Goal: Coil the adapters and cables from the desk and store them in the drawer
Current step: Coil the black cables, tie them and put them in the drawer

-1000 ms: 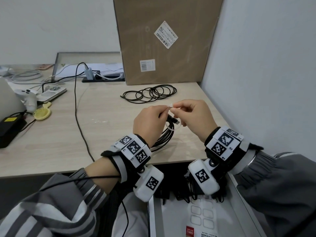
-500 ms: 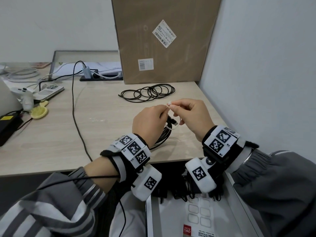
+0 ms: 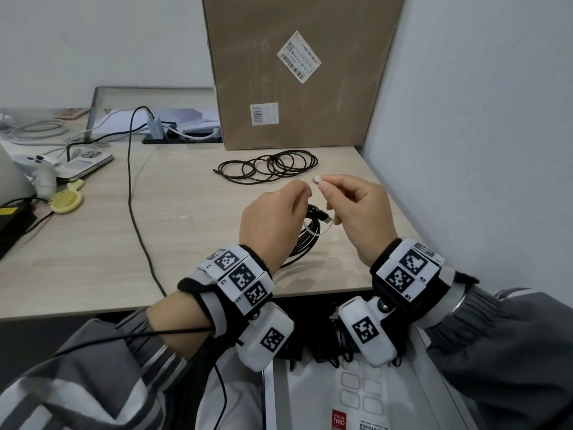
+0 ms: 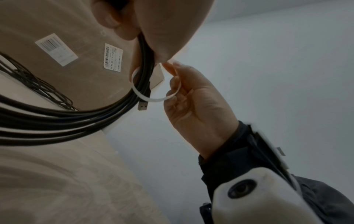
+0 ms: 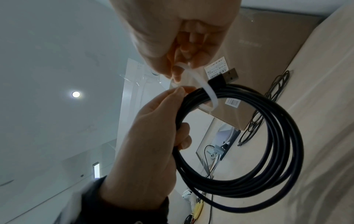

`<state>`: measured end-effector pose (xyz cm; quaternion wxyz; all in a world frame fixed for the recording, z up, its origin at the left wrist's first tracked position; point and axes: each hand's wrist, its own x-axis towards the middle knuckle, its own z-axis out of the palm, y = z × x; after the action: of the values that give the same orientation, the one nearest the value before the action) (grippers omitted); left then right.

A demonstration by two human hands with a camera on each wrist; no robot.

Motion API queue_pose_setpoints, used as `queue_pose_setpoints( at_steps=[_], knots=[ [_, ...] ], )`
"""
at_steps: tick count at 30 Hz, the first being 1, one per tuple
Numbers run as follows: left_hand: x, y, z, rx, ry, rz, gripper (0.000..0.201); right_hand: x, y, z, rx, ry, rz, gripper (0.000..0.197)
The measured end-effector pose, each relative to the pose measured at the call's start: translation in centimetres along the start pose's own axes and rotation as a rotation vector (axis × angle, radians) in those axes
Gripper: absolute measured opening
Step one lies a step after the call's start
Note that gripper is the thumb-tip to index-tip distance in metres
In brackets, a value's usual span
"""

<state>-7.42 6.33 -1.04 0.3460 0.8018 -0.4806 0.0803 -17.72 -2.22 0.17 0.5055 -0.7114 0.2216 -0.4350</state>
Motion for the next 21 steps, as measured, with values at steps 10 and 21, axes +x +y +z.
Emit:
queue_pose_setpoints(
  at_steps=[10,21],
  knots=[
    [0.21,0.07,0.2,0.084,-0.034,0.036,0.025,-0.22,-0.01,-0.12,-0.007,-0.002,-0.045,0.015],
    [0.1,0.23,-0.02,0.122,-0.041,0.045,0.028,-0.19,0.09,-0.28,-0.016,-0.002,-0.028,0.018]
  ],
)
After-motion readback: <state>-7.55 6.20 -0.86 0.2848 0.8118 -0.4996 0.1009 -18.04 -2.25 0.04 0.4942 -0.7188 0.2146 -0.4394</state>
